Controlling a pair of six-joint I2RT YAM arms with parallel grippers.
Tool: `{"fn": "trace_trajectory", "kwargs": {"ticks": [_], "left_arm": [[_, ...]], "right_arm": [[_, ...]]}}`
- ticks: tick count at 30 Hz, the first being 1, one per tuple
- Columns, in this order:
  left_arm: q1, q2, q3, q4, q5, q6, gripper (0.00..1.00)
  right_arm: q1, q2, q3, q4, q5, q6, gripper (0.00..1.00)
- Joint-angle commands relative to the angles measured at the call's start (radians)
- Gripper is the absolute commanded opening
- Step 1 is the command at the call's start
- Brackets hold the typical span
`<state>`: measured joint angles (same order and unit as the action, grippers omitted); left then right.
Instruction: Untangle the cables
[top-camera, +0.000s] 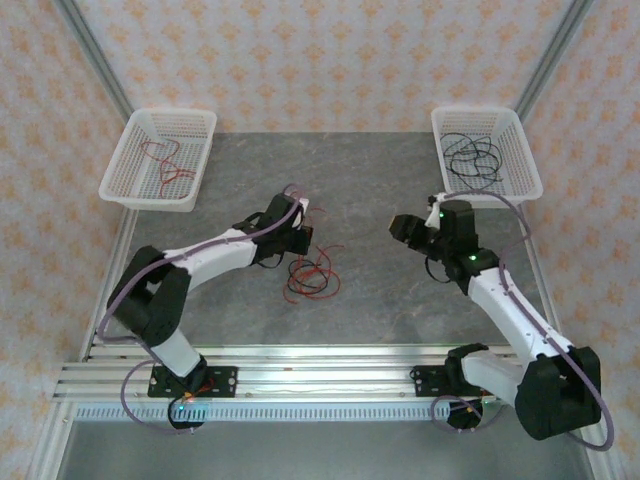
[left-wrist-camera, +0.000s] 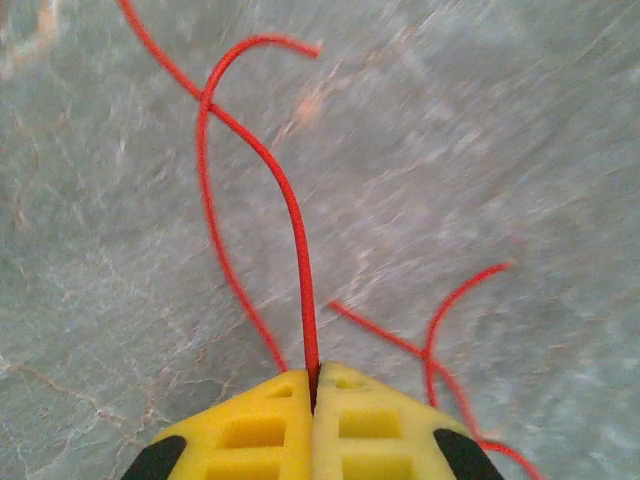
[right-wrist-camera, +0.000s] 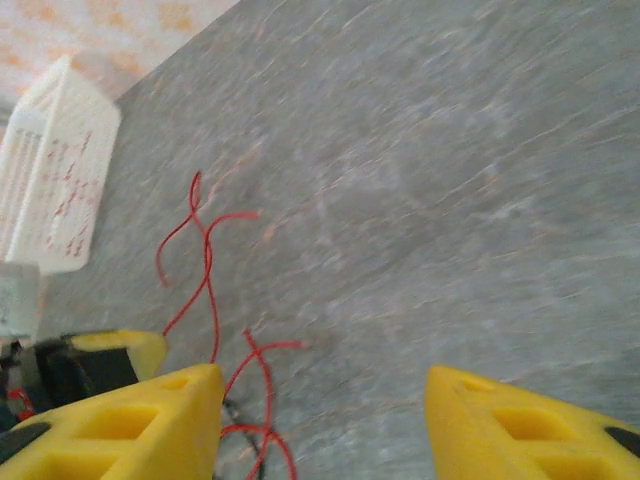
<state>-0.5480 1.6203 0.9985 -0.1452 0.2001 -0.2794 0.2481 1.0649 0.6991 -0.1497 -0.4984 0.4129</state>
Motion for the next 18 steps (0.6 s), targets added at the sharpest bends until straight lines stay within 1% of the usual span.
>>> {"fn": "trace_trajectory", "kwargs": {"ticks": [1, 7, 9, 18], "left_arm": [[-0.016, -0.08, 0.008, -0.001, 0.01, -0.024, 0.0], [-0.044, -0.173, 0.008, -0.004, 0.012, -0.047, 0.0], [-0.052, -0.203, 0.004, 0.009, 0.027, -0.06, 0.0], [-0.099, -0.315, 0.023, 0.019, 0.051, -0.096, 0.0]], "right_arm": [[0.077, 0.025, -0.014, 0.117, -0.008, 0.08, 0.55], [0.205, 0.11, -0.01, 0.252, -0.018, 0.135, 0.55], [0.238, 0.165, -0.001, 0.286, -0.018, 0.141, 0.55], [0.335, 0.334, 0.065, 0.36, 0.0, 0.148, 0.54]]}}
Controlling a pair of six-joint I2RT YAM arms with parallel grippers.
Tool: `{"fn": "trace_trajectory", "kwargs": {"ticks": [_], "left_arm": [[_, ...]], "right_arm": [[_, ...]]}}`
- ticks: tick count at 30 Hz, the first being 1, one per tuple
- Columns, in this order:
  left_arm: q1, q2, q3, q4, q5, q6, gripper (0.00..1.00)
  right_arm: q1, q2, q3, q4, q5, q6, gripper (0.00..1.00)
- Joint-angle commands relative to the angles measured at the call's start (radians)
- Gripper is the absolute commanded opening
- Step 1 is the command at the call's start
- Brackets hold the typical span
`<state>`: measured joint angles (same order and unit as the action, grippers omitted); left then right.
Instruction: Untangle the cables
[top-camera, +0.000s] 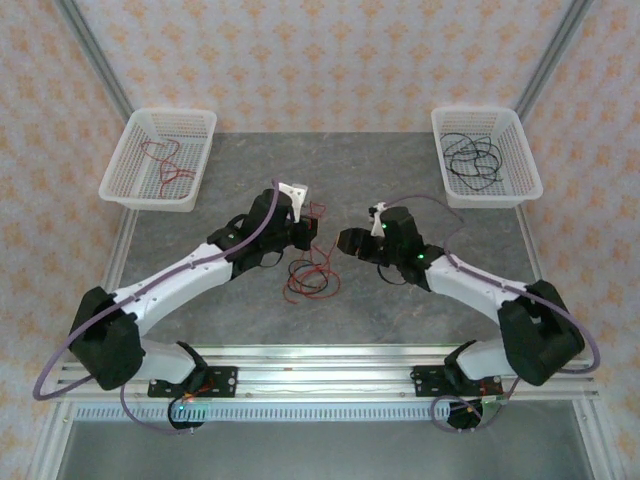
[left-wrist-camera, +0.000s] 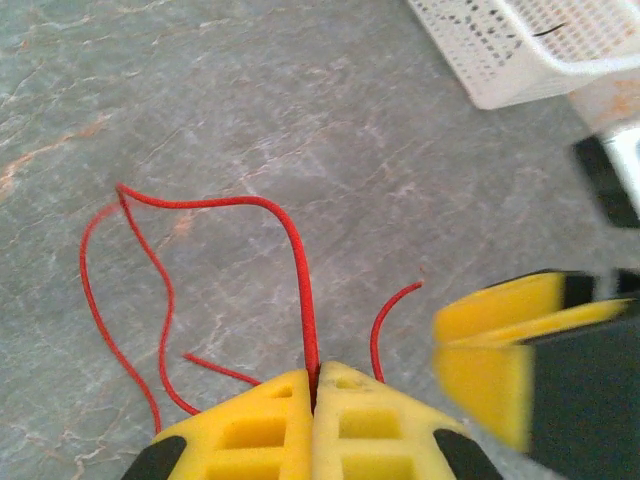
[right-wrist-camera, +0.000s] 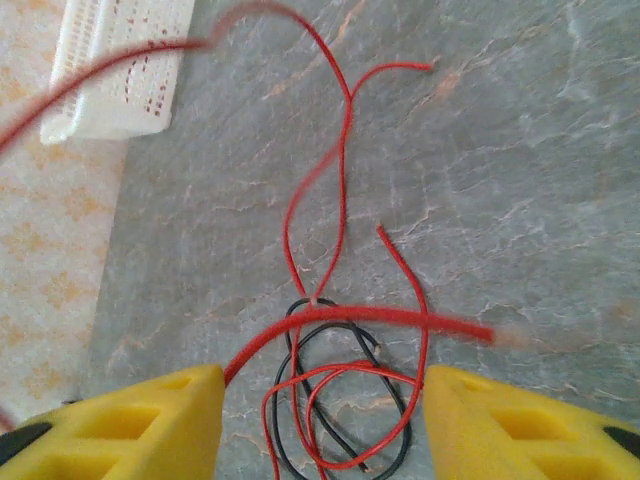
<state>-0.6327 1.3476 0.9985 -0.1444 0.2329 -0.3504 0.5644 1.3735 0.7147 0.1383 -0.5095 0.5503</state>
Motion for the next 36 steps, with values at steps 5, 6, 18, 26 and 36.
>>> {"fn": "trace_trajectory", "kwargs": {"ticks": [5, 6, 18, 26, 36], "left_arm": [[-0.028, -0.099, 0.045, 0.014, 0.019, -0.034, 0.0], [-0.028, -0.11, 0.049, 0.013, 0.016, -0.036, 0.0], [-0.03, -0.188, 0.126, -0.06, -0.074, -0.011, 0.0], [-0.026, -0.201, 0.232, -0.181, -0.268, 0.009, 0.0], [0.074, -0.205, 0.383, -0.299, -0.457, 0.068, 0.0]], "right_arm": [[0.044, 0.081, 0.078, 0.076, 0.02, 0.007, 0.54], [0.047, 0.088, 0.079, 0.079, 0.021, 0.009, 0.54], [0.055, 0.113, 0.051, 0.102, 0.029, 0.022, 0.54], [0.07, 0.13, 0.012, 0.13, 0.032, 0.037, 0.54], [0.076, 0.106, -0.061, 0.165, 0.035, 0.055, 0.54]]}}
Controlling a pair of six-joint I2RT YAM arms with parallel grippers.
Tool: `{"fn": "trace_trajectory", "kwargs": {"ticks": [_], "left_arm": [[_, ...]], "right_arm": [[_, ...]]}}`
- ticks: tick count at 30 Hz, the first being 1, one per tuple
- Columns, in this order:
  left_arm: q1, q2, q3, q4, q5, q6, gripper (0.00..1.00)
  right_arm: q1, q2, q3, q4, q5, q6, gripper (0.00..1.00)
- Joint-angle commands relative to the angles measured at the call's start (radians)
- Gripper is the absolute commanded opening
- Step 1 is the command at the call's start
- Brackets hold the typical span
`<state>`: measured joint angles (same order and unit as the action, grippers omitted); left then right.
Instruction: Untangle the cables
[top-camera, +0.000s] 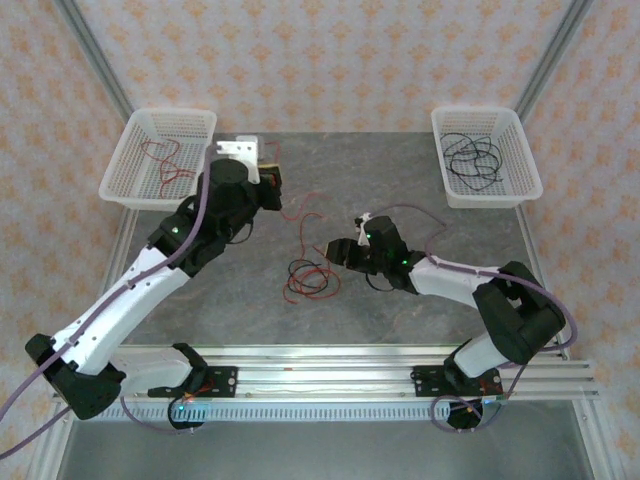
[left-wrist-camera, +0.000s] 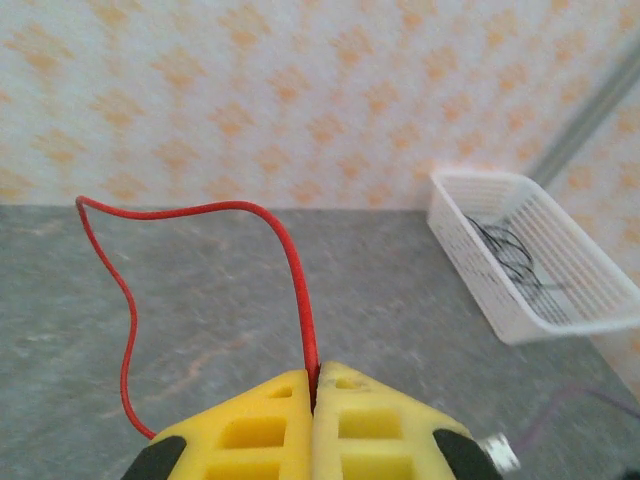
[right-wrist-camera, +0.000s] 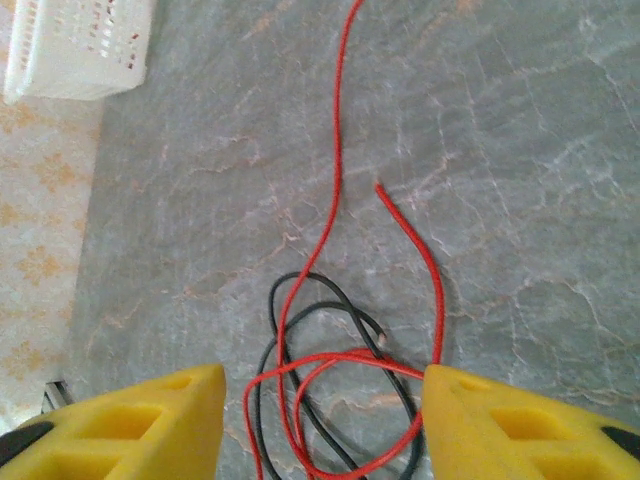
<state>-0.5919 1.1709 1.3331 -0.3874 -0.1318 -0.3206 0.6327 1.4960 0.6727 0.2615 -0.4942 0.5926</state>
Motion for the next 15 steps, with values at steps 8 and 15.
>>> {"fn": "trace_trajectory", "kwargs": {"ticks": [8, 15], "left_arm": [[0.186, -0.002, 0.108, -0.067, -0.104, 0.074, 0.0], [0.358, 0.049, 0.134, -0.035, -0.027, 0.071, 0.0]], "right_arm": [[0.012, -0.047, -0.046, 0.042, 0.025, 0.014, 0.54], [0.012, -0.064, -0.059, 0.036, 0.028, 0.011, 0.54]]}}
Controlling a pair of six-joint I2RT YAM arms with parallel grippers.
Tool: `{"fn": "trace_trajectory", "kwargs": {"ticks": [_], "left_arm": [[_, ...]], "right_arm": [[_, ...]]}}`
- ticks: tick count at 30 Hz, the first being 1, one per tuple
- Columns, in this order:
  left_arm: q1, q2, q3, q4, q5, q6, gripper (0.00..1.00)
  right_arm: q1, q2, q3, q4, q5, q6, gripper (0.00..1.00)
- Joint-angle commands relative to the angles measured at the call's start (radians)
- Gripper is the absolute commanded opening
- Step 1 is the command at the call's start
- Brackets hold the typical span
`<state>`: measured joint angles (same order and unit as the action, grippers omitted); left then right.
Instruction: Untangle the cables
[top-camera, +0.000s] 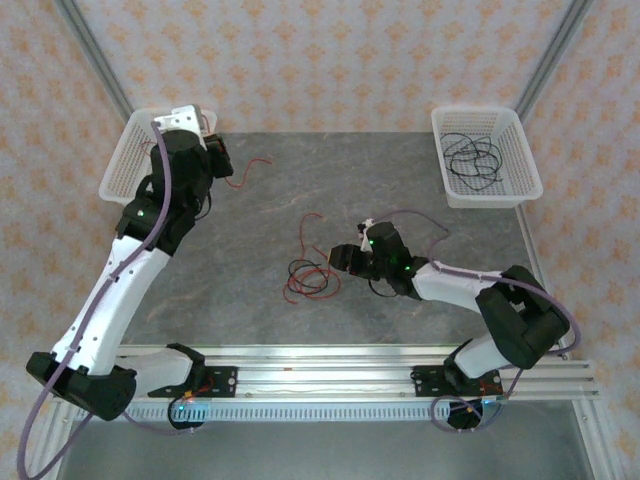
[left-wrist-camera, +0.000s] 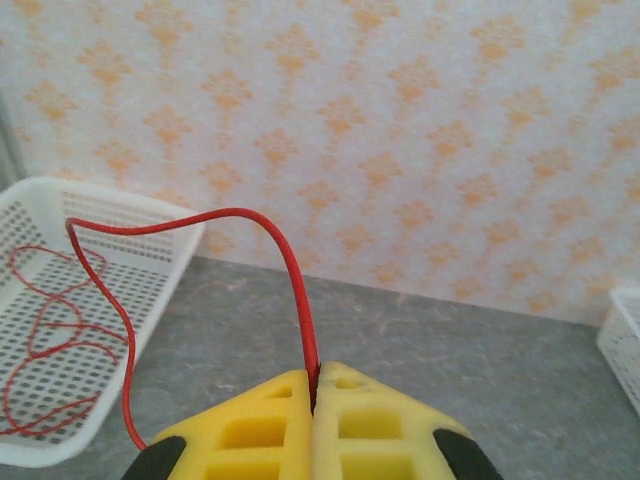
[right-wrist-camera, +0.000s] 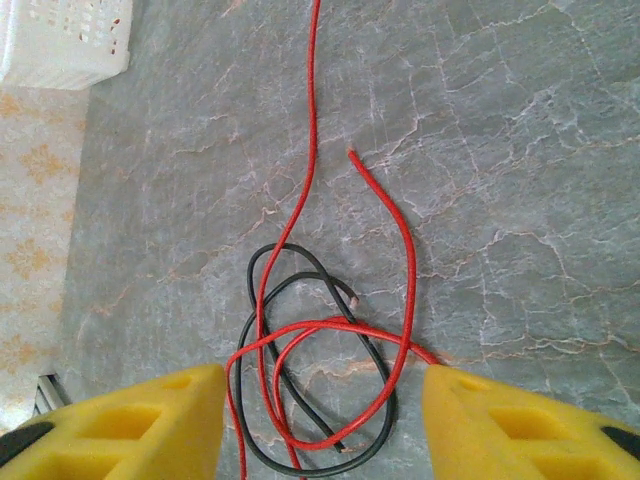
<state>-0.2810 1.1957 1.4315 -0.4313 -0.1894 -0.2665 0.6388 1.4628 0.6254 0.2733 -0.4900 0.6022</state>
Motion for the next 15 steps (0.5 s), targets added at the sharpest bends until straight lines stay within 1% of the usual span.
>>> {"fn": "trace_trajectory", "kwargs": {"ticks": [1, 7, 10, 15], "left_arm": [[0.075, 0.038, 0.046, 0.013, 0.037, 0.015, 0.0], [0.242, 0.13, 0.084, 0.078, 0.106, -0.013, 0.0], [0.304, 0.181, 0.092, 0.122, 0.128, -0.017, 0.0], [0.396, 0.253, 0.095, 0.196, 0.132, -0.014, 0.0]], "right_arm": [[0.005, -0.032, -0.015, 0.025, 0.025, 0.001, 0.54], [0.005, -0.05, -0.038, 0.024, 0.032, 0.004, 0.54], [0.005, -0.063, -0.05, 0.023, 0.035, 0.008, 0.54], [0.005, -0.08, -0.073, 0.021, 0.041, 0.011, 0.54]]}}
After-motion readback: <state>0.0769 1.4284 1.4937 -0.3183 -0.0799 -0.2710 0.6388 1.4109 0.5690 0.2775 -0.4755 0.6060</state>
